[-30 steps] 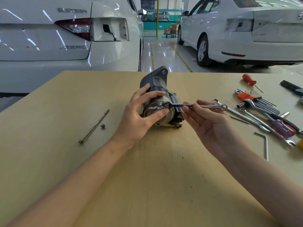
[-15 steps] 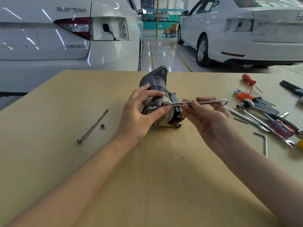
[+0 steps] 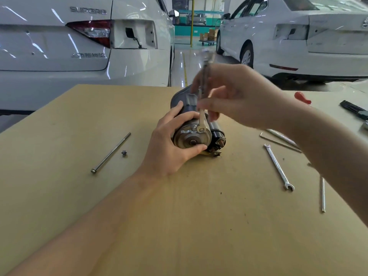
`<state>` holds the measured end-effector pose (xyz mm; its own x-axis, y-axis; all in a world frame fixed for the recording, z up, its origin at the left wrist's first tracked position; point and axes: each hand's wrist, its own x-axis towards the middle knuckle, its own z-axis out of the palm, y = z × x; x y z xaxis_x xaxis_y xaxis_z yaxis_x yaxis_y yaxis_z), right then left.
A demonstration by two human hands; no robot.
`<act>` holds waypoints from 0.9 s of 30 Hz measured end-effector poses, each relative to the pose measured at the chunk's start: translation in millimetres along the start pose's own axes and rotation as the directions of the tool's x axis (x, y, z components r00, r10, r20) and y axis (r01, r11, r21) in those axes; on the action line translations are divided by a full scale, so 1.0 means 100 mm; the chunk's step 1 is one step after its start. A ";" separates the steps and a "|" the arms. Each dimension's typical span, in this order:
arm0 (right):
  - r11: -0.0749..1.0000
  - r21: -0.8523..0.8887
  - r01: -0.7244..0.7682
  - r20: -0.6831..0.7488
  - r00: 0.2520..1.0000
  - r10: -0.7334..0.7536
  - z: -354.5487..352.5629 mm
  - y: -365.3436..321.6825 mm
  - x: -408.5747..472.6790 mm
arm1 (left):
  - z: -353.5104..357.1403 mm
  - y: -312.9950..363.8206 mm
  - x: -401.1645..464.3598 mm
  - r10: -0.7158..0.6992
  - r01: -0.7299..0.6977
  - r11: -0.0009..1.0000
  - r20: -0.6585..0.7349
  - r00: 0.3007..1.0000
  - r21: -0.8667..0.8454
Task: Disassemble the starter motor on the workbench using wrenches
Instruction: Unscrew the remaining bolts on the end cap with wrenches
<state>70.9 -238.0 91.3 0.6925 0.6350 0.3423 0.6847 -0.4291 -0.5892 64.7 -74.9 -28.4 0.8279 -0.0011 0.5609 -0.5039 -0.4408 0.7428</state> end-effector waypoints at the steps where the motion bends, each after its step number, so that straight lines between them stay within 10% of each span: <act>1: 0.995 -0.098 0.023 0.068 0.998 -0.017 0.01 -0.06 0.07 | 0.01 -0.01 0.00 -0.002 0.002 1.000 -0.008 1.000 0.004; 6: 0.981 -0.184 0.060 0.171 0.985 -0.028 0.01 -0.10 0.20 | 0.01 -0.06 0.01 -0.015 0.015 1.000 0.002 1.000 0.005; 10: 0.937 0.349 0.019 -0.161 0.986 0.040 0.10 0.21 -0.09 | 0.00 -0.02 -0.01 0.008 -0.008 1.000 -0.003 1.000 -0.014; 14: 0.586 0.808 0.054 -0.255 0.930 0.266 0.35 0.46 -0.32 | 0.00 -0.03 -0.03 -0.027 0.028 0.998 0.014 1.000 -0.048; 22: 0.746 0.660 0.088 -0.277 0.952 0.132 0.33 0.25 -0.05 | 0.04 -0.05 -0.03 -0.078 0.076 0.990 -0.017 0.997 -0.116; 27: 0.490 0.854 0.177 -0.347 0.894 0.282 0.24 0.20 -0.10 | 0.05 -0.07 -0.03 -0.107 0.103 0.992 -0.056 0.993 -0.077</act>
<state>72.3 -237.9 58.7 0.8915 0.2240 0.3937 0.2635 0.4505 -0.8530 67.2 -76.2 -37.1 0.8620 0.0969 0.4976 -0.4335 -0.3677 0.8227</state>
